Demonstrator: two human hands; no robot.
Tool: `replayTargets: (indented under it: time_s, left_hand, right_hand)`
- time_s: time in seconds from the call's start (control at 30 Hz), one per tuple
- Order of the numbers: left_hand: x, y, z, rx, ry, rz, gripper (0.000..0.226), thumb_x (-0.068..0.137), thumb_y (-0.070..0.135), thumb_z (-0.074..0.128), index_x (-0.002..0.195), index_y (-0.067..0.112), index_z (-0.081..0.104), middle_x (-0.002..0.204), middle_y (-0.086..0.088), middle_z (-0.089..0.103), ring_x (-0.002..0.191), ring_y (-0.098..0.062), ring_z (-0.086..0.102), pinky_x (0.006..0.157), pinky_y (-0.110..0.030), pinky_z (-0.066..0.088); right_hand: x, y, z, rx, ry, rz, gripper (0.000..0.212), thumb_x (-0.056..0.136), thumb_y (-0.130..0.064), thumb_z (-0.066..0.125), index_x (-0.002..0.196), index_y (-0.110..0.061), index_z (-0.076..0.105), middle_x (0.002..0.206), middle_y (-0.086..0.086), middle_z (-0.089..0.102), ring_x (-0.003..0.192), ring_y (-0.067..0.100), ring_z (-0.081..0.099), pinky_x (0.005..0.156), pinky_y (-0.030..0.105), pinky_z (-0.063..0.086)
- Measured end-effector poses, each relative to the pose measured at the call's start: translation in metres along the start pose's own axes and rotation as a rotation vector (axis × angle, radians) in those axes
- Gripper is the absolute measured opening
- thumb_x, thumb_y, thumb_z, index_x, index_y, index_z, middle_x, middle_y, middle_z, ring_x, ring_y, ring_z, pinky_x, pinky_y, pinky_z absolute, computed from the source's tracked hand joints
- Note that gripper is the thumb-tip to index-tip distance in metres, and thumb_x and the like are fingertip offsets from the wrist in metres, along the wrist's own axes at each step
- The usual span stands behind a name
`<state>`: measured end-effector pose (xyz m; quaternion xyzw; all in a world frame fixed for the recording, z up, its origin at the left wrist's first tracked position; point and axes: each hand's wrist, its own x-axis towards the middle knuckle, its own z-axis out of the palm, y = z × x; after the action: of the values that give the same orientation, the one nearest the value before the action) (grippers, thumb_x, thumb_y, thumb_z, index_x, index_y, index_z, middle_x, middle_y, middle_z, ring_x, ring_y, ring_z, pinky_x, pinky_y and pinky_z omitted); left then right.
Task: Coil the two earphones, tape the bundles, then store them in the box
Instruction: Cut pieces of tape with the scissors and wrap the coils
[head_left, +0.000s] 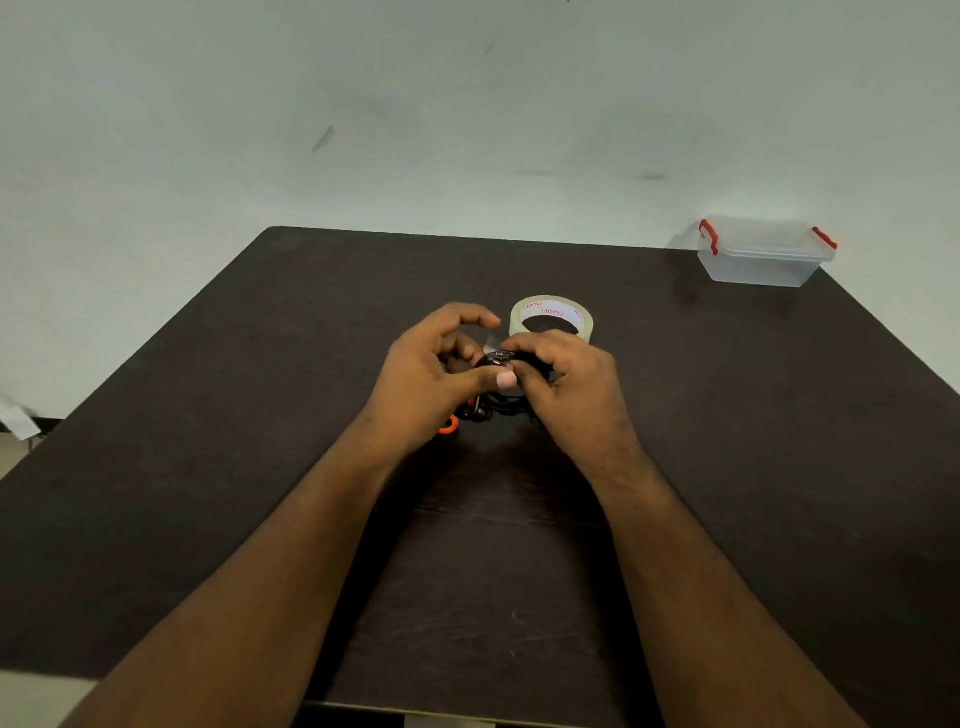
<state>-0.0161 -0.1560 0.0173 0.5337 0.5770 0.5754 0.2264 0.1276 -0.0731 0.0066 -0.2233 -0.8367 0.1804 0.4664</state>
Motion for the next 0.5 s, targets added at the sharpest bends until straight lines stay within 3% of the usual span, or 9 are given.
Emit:
replayTargets:
  time_s: [0.1, 0.17, 0.27, 0.4, 0.5]
  left_hand:
    - [0.0006, -0.0019, 0.0008, 0.15, 0.055, 0.017, 0.019, 0.076, 0.021, 0.081, 0.087, 0.033, 0.072, 0.075, 0.002, 0.07, 0.063, -0.013, 0.063, 0.061, -0.021, 0.05]
    - [0.0012, -0.0026, 0.0004, 0.262, 0.054, 0.024, 0.011, 0.079, 0.027, 0.077, 0.081, 0.036, 0.073, 0.075, 0.012, 0.071, 0.068, -0.01, 0.066, 0.073, -0.034, 0.053]
    - [0.002, -0.0016, -0.0005, 0.43, 0.032, 0.033, 0.006, 0.083, 0.033, 0.071, 0.087, 0.038, 0.072, 0.078, 0.018, 0.067, 0.079, -0.005, 0.063, 0.087, -0.055, 0.047]
    - [0.002, 0.0017, -0.0002, 0.402, 0.015, -0.01, 0.005, 0.085, 0.036, 0.07, 0.08, 0.038, 0.072, 0.077, 0.017, 0.067, 0.078, -0.004, 0.063, 0.09, -0.056, 0.045]
    - [0.0025, -0.0007, -0.0007, 0.41, 0.018, -0.007, 0.007, 0.082, 0.039, 0.072, 0.084, 0.045, 0.07, 0.073, 0.029, 0.065, 0.077, -0.002, 0.061, 0.092, -0.054, 0.045]
  right_hand:
    - [0.0003, -0.0016, -0.001, -0.034, -0.013, -0.022, 0.014, 0.083, -0.005, 0.069, 0.096, -0.007, 0.073, 0.086, 0.004, 0.072, 0.081, 0.016, 0.066, 0.072, 0.029, 0.054]
    - [0.001, -0.0029, -0.0007, -0.064, -0.005, -0.054, 0.014, 0.082, -0.005, 0.07, 0.096, -0.006, 0.073, 0.086, 0.006, 0.072, 0.08, 0.019, 0.067, 0.072, 0.033, 0.055]
    - [0.0015, -0.0038, -0.0012, -0.109, 0.001, -0.087, 0.018, 0.08, -0.005, 0.074, 0.098, -0.004, 0.073, 0.088, 0.008, 0.074, 0.082, 0.022, 0.069, 0.074, 0.035, 0.057]
    - [0.0021, -0.0015, -0.0048, -0.109, -0.013, -0.089, 0.029, 0.075, -0.002, 0.077, 0.103, -0.003, 0.071, 0.096, 0.008, 0.073, 0.088, 0.02, 0.069, 0.083, 0.024, 0.052]
    - [0.002, 0.0006, -0.0057, -0.084, -0.022, -0.056, 0.033, 0.074, 0.0, 0.078, 0.104, -0.005, 0.067, 0.098, 0.005, 0.069, 0.085, 0.008, 0.06, 0.079, 0.021, 0.051]
